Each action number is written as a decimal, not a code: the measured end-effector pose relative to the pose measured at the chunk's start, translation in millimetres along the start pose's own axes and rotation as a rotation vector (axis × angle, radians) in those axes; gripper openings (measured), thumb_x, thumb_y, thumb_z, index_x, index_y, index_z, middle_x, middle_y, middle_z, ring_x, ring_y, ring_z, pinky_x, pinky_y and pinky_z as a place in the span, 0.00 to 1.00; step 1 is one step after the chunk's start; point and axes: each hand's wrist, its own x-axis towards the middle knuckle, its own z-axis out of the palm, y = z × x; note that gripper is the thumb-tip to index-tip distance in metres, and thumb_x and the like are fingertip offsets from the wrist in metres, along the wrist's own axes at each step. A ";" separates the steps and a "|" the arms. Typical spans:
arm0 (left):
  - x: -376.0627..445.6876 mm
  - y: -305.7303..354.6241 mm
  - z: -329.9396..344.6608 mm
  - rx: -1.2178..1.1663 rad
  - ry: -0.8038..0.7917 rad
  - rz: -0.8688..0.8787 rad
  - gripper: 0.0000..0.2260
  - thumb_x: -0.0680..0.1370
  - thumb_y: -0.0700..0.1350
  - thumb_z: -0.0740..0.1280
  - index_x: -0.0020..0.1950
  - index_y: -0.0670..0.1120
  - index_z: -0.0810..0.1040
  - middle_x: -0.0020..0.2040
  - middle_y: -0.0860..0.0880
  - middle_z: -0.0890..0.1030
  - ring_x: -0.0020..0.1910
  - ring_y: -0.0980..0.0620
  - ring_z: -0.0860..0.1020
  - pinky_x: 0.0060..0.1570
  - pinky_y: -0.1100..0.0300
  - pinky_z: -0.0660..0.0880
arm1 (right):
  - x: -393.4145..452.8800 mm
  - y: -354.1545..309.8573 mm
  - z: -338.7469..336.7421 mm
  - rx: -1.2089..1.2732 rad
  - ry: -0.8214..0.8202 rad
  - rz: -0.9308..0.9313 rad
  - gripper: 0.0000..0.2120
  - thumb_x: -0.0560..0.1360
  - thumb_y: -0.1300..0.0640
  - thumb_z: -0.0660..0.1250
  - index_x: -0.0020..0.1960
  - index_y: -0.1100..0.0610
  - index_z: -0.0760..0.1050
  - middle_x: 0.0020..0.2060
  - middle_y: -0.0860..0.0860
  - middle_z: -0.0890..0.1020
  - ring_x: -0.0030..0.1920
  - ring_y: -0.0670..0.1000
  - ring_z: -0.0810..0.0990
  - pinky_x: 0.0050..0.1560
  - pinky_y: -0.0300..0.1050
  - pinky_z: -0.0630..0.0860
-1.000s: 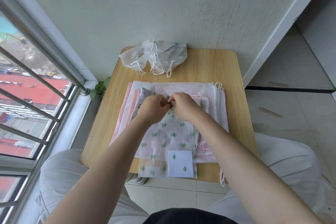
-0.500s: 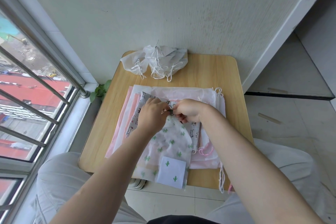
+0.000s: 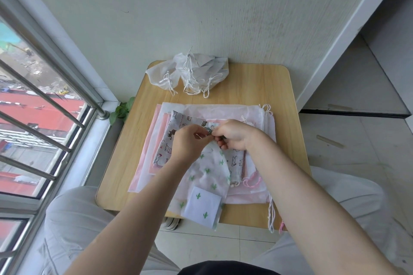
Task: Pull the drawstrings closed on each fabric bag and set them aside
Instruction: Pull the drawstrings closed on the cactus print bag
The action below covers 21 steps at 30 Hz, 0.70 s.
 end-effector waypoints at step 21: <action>22.3 1.7 -27.4 -0.092 -0.213 -0.313 0.14 0.79 0.48 0.62 0.35 0.45 0.67 0.29 0.49 0.65 0.27 0.51 0.63 0.31 0.59 0.60 | 0.9 6.0 -2.6 -0.405 0.512 -0.350 0.02 0.75 0.59 0.70 0.44 0.56 0.78 0.39 0.50 0.80 0.42 0.50 0.79 0.45 0.42 0.75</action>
